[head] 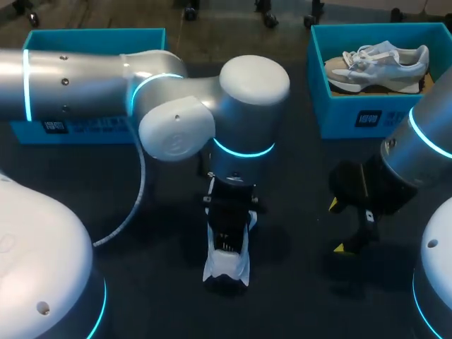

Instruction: Take the shoe out of the shoebox, open the shoe tongue, remove and reinsert the insole, then place the shoe into the shoebox

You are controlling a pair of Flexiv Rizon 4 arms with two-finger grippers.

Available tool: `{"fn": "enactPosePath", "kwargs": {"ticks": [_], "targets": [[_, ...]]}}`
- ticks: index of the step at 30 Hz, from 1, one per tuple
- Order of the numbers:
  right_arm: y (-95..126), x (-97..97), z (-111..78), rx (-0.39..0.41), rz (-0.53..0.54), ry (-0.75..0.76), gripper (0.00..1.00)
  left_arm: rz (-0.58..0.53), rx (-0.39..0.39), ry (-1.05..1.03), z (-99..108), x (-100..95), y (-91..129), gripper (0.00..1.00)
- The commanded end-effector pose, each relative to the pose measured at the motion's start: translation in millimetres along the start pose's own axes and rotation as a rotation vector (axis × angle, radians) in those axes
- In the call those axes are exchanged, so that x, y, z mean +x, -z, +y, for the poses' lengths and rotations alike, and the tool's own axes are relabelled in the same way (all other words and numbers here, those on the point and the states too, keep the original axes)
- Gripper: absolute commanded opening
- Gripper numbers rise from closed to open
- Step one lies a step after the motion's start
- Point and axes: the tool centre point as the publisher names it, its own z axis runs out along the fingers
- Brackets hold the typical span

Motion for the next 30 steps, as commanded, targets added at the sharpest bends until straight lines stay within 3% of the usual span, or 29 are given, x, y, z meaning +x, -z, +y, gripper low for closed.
{"fn": "enactPosePath", "kwargs": {"ticks": [1,10,17,23,30], "targets": [[-1,1.3,-0.2,0.002,-0.003,0.000,1.00,-0.040,0.057,-0.024,-4,-7.2,-10,0.00],[-1,1.3,-0.2,0.002,-0.003,0.000,1.00,-0.044,0.103,-0.106,-32,-14.6,-26,0.00],[-1,1.3,-0.2,0.002,-0.003,0.000,1.00,-0.064,0.029,-0.057,-16,-7.4,-42,0.00],[-1,1.3,-0.2,0.002,-0.003,0.000,1.00,-0.038,-0.005,-0.017,-7,2.8,-33,0.00],[-1,1.3,-0.2,0.002,-0.003,0.000,1.00,-0.055,-0.034,-0.036,-13,1.3,-14,0.00]]}}
